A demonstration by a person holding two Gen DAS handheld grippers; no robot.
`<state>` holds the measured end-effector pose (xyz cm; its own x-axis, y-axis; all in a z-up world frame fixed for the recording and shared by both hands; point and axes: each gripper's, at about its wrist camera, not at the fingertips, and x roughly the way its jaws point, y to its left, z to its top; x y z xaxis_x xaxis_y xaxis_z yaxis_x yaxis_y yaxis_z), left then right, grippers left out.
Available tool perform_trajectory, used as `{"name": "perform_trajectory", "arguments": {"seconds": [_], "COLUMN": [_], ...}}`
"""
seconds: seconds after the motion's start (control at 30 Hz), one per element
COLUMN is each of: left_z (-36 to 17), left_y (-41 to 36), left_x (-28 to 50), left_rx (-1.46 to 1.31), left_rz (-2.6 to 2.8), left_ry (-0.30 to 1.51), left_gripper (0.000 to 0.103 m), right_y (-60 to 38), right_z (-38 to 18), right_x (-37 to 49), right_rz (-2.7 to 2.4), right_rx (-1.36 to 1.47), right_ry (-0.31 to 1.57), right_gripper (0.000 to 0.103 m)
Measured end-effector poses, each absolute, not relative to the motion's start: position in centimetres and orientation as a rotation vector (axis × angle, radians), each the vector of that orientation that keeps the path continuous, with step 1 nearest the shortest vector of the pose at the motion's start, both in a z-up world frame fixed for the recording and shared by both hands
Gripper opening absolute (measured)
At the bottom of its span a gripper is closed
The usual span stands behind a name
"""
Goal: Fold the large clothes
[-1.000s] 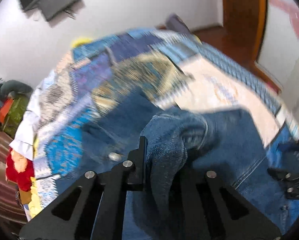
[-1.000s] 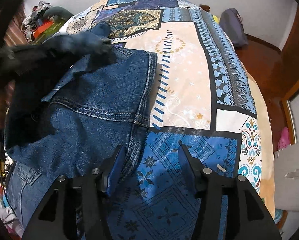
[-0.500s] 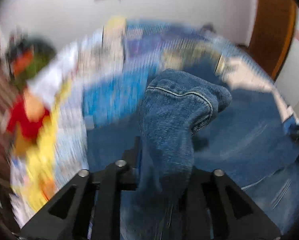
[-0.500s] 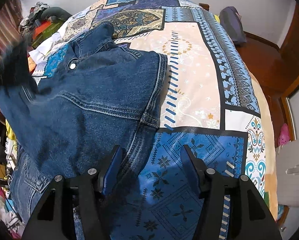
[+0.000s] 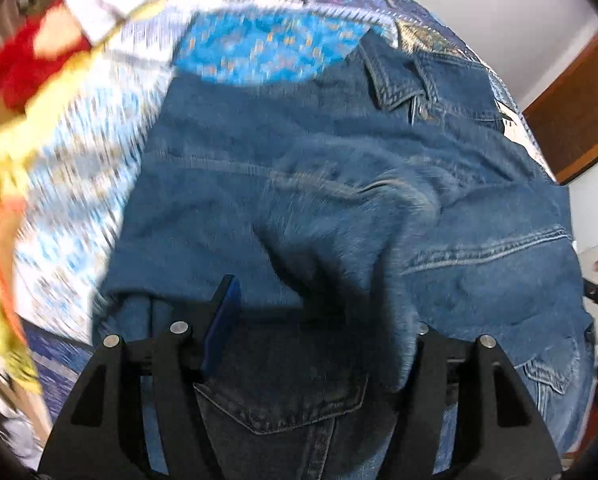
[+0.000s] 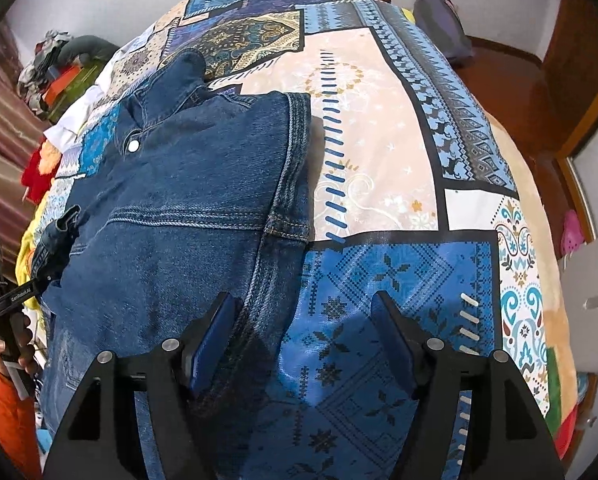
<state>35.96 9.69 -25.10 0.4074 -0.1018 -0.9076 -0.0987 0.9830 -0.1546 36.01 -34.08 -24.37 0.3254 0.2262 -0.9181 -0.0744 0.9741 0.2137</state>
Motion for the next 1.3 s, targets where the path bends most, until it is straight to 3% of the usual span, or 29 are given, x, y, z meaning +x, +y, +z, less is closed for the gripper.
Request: {"name": "perform_trajectory", "arguments": {"seconds": [0.07,0.17,0.3,0.43,0.5,1.0,1.13,1.3], "left_z": [-23.9,-22.8,-24.3,-26.0,-25.0,-4.3,-4.3,-10.0], "left_y": [8.6,6.8,5.2,4.5,4.1,2.1,3.7,8.0], "left_x": [36.6,38.1,40.7,42.2,42.3,42.8,42.8,44.3], "left_rx": [-0.099,-0.002,0.092,0.154,0.216,-0.008,0.005,0.019], "left_rz": [0.006,-0.031,-0.018,0.019,0.062,-0.104,-0.086,-0.022], "left_ry": [1.128,1.114,1.185,1.231,1.185,0.568,0.515,0.668], "left_gripper": [0.062,0.073,0.071,0.049,0.021,0.016,0.016,0.016], "right_y": [-34.0,-33.8,-33.7,-33.8,-34.0,-32.2,-30.0,-28.4], "right_z": [-24.3,-24.2,-24.1,-24.0,-24.0,-22.6,-23.0,-24.1], "right_x": [36.0,35.9,35.8,35.7,35.6,39.7,40.8,41.3], "right_rz": [0.2,0.211,0.228,0.248,0.256,0.284,0.284,0.275], "right_rx": [0.139,0.136,0.16,0.192,0.206,0.245,0.17,0.078], "right_ry": [1.222,1.218,1.213,1.205,1.201,1.157,1.165,1.182], "right_gripper": [0.068,0.068,0.068,0.068,0.068,0.068,0.068,0.07]}}
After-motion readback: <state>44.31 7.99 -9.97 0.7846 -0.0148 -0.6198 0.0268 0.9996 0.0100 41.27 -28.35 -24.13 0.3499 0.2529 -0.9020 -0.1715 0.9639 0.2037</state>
